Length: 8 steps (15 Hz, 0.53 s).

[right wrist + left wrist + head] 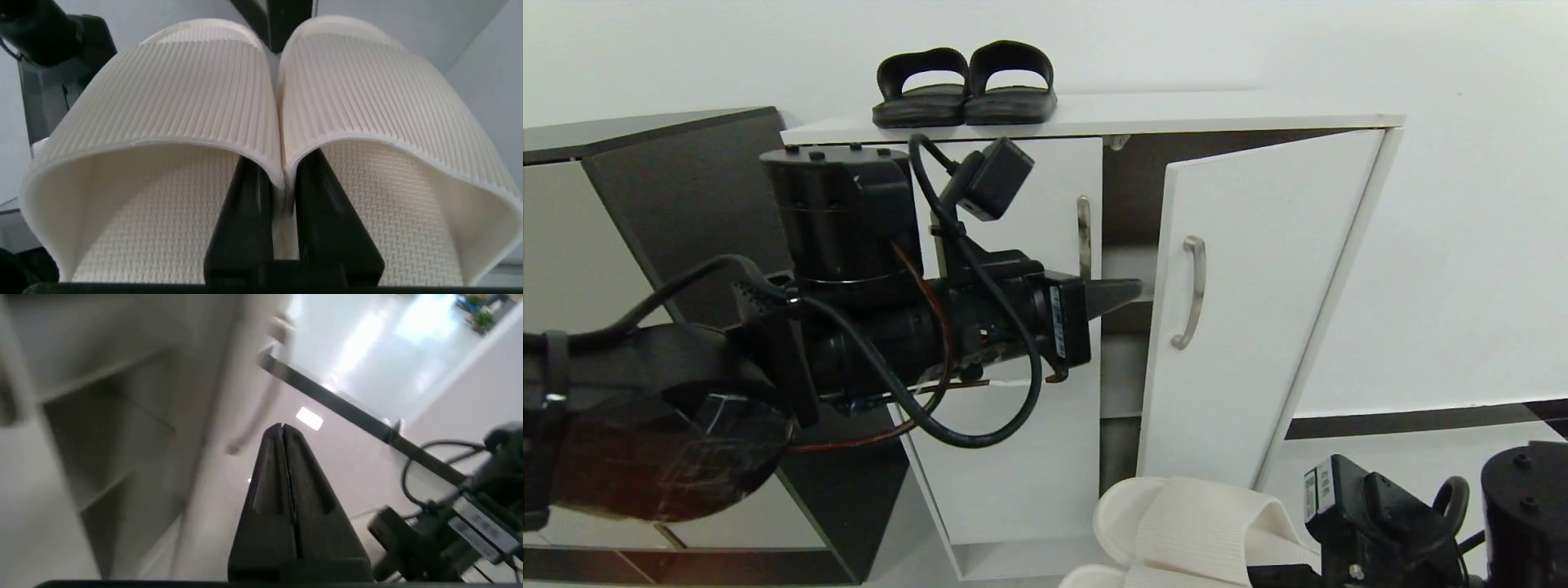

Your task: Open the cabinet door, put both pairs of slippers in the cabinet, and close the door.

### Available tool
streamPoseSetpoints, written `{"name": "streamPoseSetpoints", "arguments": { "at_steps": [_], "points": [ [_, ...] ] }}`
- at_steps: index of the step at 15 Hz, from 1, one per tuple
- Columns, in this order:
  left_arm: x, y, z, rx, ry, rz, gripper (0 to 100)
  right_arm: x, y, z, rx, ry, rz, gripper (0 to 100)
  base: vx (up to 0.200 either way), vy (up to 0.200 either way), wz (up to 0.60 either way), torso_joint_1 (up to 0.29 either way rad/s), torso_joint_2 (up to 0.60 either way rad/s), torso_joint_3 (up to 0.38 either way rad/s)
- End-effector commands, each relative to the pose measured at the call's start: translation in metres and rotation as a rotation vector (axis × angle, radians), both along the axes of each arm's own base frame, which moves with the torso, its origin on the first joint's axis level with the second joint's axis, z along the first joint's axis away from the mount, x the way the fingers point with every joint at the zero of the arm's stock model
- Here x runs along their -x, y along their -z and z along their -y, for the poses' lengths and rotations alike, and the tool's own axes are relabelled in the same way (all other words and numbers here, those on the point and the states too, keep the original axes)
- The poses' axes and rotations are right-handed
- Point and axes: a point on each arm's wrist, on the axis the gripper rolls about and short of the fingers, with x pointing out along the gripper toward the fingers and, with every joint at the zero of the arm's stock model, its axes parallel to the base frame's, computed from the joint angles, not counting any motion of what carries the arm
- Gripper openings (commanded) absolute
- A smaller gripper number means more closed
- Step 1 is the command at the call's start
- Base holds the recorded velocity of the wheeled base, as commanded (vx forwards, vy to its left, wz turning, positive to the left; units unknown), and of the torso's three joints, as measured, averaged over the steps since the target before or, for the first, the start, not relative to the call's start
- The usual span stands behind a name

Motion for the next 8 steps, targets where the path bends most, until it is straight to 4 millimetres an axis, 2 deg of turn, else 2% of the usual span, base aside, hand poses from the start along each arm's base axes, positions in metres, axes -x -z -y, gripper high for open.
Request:
{"name": "streamPoseSetpoints", "arguments": {
  "at_steps": [1, 4, 8],
  "points": [
    [-0.008, -0.006, -0.004, 0.013, -0.020, 0.012, 0, 0.001, 0.000, 0.001, 0.000, -0.003, 0.000, 0, 0.000, 0.000, 0.00, 0.000, 0.00, 0.000],
    [-0.037, 0.000, 0.018, 0.014, -0.022, 0.013, 0, 0.016, -0.002, 0.000, -0.006, -0.064, 0.005, 0, 0.000, 0.000, 0.00, 0.000, 0.00, 0.000],
    [-0.068, 0.011, 0.044, 0.015, -0.020, 0.016, 0, 0.016, 0.001, 0.000, 0.015, -0.066, -0.009, 0, 0.000, 0.000, 0.00, 0.000, 0.00, 0.000]
  ]
}}
